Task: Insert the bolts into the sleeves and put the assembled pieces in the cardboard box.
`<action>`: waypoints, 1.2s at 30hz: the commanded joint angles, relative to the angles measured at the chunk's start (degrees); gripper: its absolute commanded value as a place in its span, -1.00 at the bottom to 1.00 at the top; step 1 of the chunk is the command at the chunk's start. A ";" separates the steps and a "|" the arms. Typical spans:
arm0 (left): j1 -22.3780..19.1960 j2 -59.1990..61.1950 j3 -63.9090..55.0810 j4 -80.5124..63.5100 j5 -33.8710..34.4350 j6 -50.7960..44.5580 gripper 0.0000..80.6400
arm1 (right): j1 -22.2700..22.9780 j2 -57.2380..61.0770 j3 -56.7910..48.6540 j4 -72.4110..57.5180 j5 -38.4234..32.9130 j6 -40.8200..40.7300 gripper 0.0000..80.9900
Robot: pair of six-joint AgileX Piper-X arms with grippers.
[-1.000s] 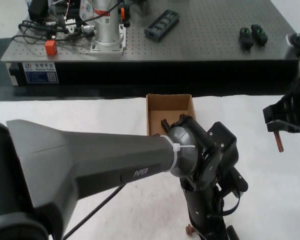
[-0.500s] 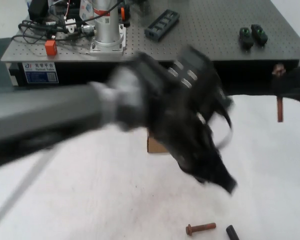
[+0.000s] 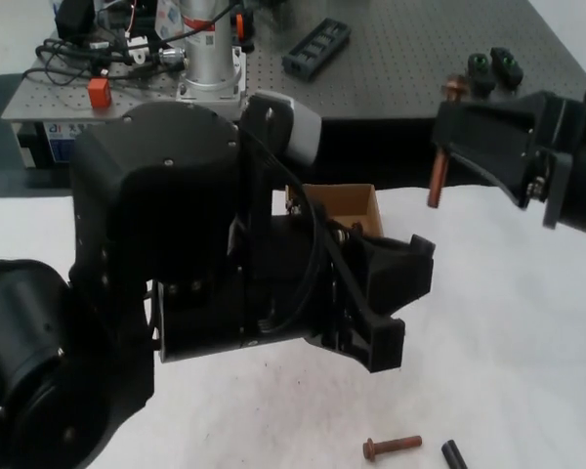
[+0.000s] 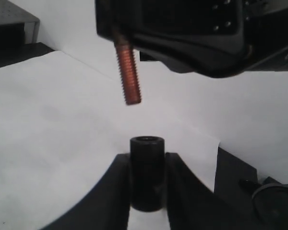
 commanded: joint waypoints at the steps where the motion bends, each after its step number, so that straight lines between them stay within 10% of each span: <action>1: -0.10 -0.59 0.06 -1.70 -0.54 -0.72 -0.98 | 0.16 0.07 -0.07 -1.17 0.78 0.39 -0.98; 27: -0.10 -0.59 0.06 -5.92 -5.97 -0.50 -0.98 | 0.47 0.07 -0.07 3.76 -6.55 1.43 -0.96; 32: -0.10 -0.59 0.06 -6.16 -8.55 0.08 -0.98 | 0.47 0.07 -0.07 3.45 -9.47 0.35 0.05; 36: -0.10 -0.59 0.06 -7.49 -10.48 1.31 -0.98 | 0.16 -0.27 -0.07 3.45 -9.54 0.10 0.18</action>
